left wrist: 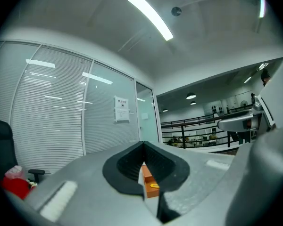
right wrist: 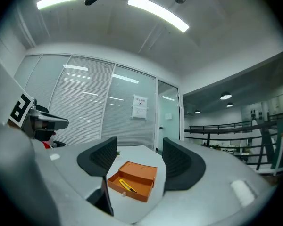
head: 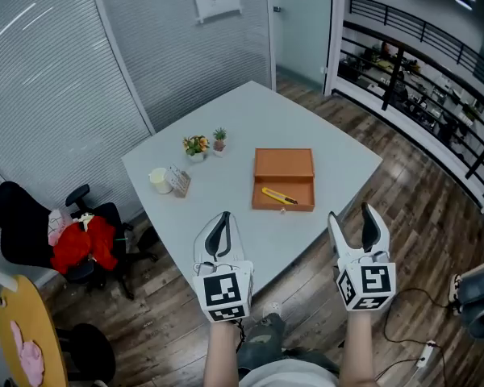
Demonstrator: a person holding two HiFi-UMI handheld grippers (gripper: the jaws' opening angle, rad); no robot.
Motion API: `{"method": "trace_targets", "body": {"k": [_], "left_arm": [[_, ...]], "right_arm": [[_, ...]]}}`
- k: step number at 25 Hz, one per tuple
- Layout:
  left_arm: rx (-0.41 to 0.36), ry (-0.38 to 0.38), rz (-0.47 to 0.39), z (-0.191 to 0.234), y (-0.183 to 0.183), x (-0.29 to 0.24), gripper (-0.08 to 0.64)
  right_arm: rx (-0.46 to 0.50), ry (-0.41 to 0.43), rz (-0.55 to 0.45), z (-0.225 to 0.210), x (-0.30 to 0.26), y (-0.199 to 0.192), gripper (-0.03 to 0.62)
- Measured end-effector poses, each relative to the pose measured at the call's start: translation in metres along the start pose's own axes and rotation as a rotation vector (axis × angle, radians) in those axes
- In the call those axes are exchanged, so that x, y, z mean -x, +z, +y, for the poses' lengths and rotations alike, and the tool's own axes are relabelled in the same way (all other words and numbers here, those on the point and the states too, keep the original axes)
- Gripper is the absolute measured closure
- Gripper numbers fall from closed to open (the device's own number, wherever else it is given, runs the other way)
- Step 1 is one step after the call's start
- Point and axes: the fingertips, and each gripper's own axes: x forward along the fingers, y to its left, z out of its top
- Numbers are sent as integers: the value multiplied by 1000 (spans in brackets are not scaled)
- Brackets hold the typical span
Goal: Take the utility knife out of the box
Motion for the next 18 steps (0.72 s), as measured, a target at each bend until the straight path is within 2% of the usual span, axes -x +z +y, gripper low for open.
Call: {"method": "trace_targets", "body": {"k": [8, 18], "left_arm": [[6, -15, 9, 23, 0, -72, 560], [14, -11, 49, 50, -21, -120, 560]], "right_arm": [[12, 11, 11, 0, -77, 3, 264], [10, 28, 53, 9, -138, -15, 264]]}}
